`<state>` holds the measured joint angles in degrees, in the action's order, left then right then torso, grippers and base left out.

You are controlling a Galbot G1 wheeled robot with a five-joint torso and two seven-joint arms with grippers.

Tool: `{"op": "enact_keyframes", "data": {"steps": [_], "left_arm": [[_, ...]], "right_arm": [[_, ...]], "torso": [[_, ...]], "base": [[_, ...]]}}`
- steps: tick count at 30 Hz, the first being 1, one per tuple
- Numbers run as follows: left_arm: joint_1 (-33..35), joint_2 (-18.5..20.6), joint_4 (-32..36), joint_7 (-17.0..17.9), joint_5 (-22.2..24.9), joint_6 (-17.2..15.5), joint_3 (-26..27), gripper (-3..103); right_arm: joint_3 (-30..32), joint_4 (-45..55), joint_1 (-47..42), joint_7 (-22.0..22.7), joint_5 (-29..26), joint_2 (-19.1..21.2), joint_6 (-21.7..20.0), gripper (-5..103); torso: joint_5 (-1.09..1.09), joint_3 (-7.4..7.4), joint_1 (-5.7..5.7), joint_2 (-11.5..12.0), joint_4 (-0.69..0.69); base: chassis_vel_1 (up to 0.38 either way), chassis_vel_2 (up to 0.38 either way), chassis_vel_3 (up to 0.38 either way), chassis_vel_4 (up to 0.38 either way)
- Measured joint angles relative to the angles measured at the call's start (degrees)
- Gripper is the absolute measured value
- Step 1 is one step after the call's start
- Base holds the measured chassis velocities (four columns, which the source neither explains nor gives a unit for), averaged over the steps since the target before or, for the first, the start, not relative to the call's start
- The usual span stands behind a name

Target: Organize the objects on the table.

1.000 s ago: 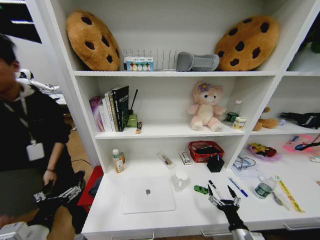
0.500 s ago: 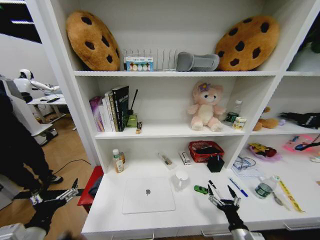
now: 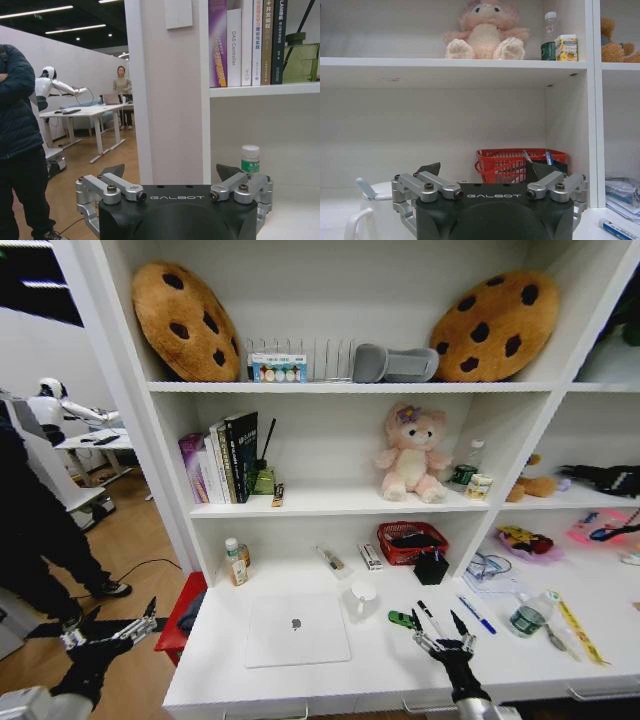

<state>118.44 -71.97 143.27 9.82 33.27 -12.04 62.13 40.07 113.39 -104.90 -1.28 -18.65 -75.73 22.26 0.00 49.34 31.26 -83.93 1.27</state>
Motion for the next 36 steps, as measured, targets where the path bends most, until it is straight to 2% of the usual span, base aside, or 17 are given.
{"op": "enact_keyframes", "data": {"steps": [8, 11, 21, 25, 27, 28, 29, 30, 31, 32, 33, 34, 36], "left_arm": [[-0.02, 0.01, -0.02, -0.01, -0.02, 0.0, -0.02, 100], [-0.02, 0.01, -0.02, -0.01, -0.04, 0.0, -0.03, 100], [-0.03, 0.02, -0.03, -0.07, -0.05, 0.0, -0.06, 100], [-0.03, 0.02, -0.03, -0.08, -0.04, -0.01, -0.06, 100], [-0.03, 0.03, -0.03, -0.08, -0.05, 0.0, -0.06, 100], [-0.03, 0.03, -0.03, -0.08, -0.05, 0.0, -0.06, 100], [-0.03, 0.03, -0.03, -0.06, -0.05, 0.0, -0.06, 100], [-0.03, 0.03, -0.03, -0.06, -0.05, 0.0, -0.06, 100], [-0.03, 0.05, -0.04, -0.05, -0.05, 0.0, -0.05, 100], [-0.04, 0.04, -0.04, -0.03, -0.05, 0.0, -0.05, 100], [-0.04, 0.04, -0.04, -0.03, -0.05, 0.0, -0.05, 100], [-0.03, 0.05, -0.04, -0.03, -0.05, 0.0, -0.05, 100], [-0.04, 0.04, -0.04, -0.05, -0.05, 0.01, -0.04, 100]], "right_arm": [[0.05, -0.19, -0.14, -1.11, -0.6, 0.22, 0.05, 100], [0.01, -0.15, -0.39, -3.02, -0.76, 0.43, 0.54, 100], [-0.03, -0.61, 0.34, -6.17, -1.16, 1.46, 1.71, 100], [0.31, -0.7, 0.89, -6.79, 0.17, 2.13, 0.58, 100], [0.68, -0.7, 1.43, -10.73, -4.4, 4.85, -1.53, 100], [0.68, -0.7, 1.43, -10.73, -4.4, 4.85, -1.53, 100], [1.44, -1.4, 2.22, -15.93, -8.71, 8.52, -3.28, 100], [1.44, -1.4, 2.22, -15.93, -8.71, 8.52, -3.28, 100], [2.84, -3.31, 4.02, -23.78, -12.52, 14.25, -5.28, 100], [4.07, -4.91, 6.03, -29.42, -14.54, 17.85, -6.68, 100], [4.07, -4.91, 6.03, -29.42, -14.54, 17.85, -6.68, 100], [5.1, -6.85, 8.58, -34.87, -16.53, 20.65, -7.73, 100], [5.88, -9.56, 11.27, -40.69, -19.29, 23.77, -9.25, 100]], "torso": [[0.0, 0.0, 0.0, 0.0, 0.0], [0.0, 0.0, 0.0, 0.0, 0.01], [0.01, 0.01, 0.0, 0.0, 0.0], [0.05, 0.01, 0.0, 0.0, -0.02], [0.03, 0.0, 0.0, 0.0, 0.03], [0.03, 0.0, 0.0, 0.0, 0.03], [0.03, 0.0, -0.01, 0.0, 0.03], [0.03, 0.0, -0.01, 0.0, 0.03], [-0.02, 0.0, -0.02, -0.01, 0.01], [-0.02, 0.0, -0.01, -0.01, -0.01], [-0.02, 0.0, -0.01, -0.01, -0.01], [0.0, 0.0, -0.01, 0.0, -0.04], [0.04, 0.0, -0.02, -0.01, -0.02]], "base": [[0.0, 0.0, 0.0, 0.0], [-0.016, -0.057, 0.054, 0.058], [-0.118, -0.147, 0.149, 0.119], [-0.127, -0.117, 0.139, 0.14], [-0.011, -0.042, 0.049, 0.01], [0.0, 0.0, 0.0, 0.0], [0.0, 0.0, 0.0, 0.0], [0.0, 0.0, 0.0, 0.0], [0.035, 0.043, -0.048, -0.067], [0.055, 0.043, -0.052, -0.046], [0.055, 0.043, -0.052, -0.046], [0.034, 0.05, -0.052, -0.024], [0.0, 0.0, 0.0, 0.0]]}}
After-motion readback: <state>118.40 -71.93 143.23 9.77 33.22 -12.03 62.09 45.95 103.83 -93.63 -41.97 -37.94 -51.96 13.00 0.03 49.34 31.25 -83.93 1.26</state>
